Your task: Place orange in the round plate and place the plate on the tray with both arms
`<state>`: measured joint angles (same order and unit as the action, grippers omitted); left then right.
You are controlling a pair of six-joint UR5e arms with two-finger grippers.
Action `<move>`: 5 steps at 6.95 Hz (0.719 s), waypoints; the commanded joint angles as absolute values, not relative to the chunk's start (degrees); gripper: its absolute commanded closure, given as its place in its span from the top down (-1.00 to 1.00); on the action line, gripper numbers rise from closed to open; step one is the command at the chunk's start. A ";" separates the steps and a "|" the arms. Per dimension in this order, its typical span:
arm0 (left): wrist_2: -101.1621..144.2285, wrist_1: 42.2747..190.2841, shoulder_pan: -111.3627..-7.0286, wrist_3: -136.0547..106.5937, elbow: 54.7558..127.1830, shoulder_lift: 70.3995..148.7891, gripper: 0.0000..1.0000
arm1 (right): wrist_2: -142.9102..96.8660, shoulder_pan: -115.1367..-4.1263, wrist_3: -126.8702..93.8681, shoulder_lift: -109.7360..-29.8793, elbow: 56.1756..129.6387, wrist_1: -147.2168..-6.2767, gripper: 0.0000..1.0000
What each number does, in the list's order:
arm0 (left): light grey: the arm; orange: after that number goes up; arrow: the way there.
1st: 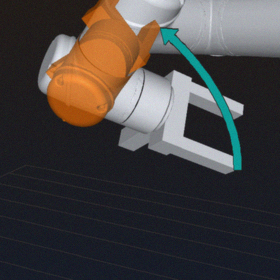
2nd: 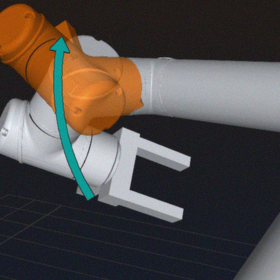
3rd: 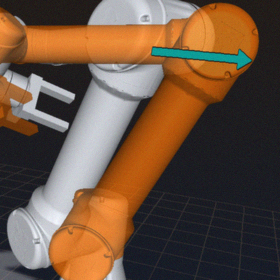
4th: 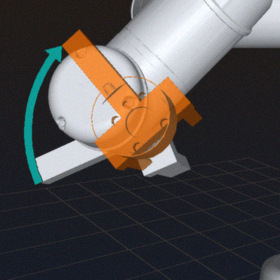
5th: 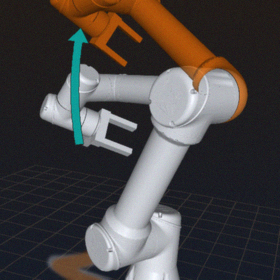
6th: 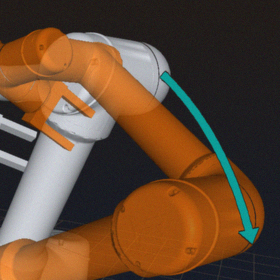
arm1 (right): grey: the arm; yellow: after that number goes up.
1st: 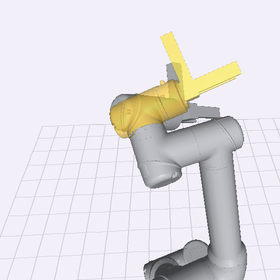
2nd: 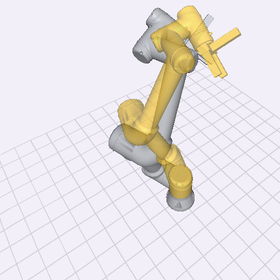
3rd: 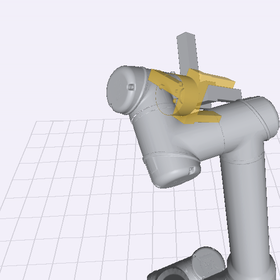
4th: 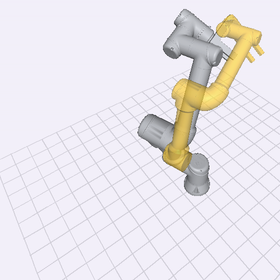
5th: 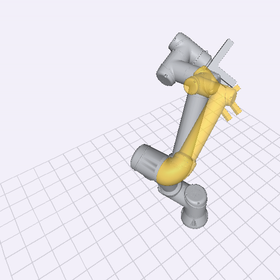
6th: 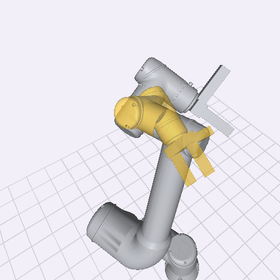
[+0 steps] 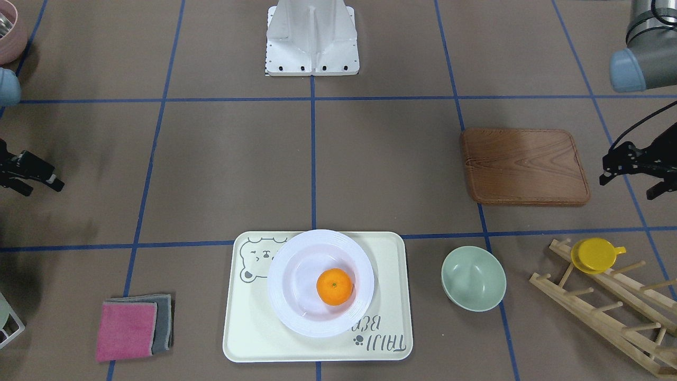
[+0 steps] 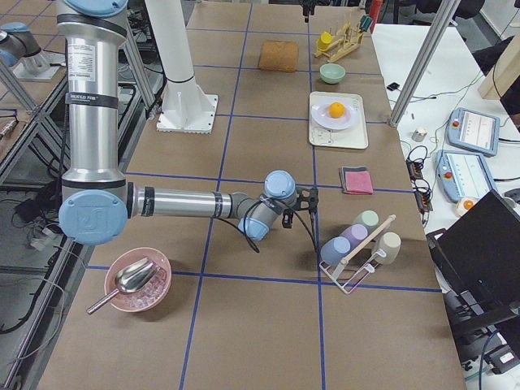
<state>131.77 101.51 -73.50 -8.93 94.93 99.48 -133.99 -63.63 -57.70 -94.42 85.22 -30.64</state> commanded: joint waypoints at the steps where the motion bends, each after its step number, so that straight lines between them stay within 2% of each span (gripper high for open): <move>1: 131.66 101.51 -76.98 -8.88 94.83 97.91 0.97 | -135.53 -66.44 -50.12 -100.88 85.08 -31.02 1.00; 2: 131.75 101.77 -77.86 -8.44 94.75 96.78 0.98 | -135.53 -67.84 -46.53 -101.94 85.08 -32.68 1.00; 5: 131.84 101.60 -78.13 -7.12 94.66 96.50 0.97 | -136.85 -73.81 -26.77 -102.22 87.18 -50.84 1.00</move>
<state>131.77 101.56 -78.05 -7.37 94.65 96.66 -137.08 -71.62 -34.41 -102.01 86.27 -43.96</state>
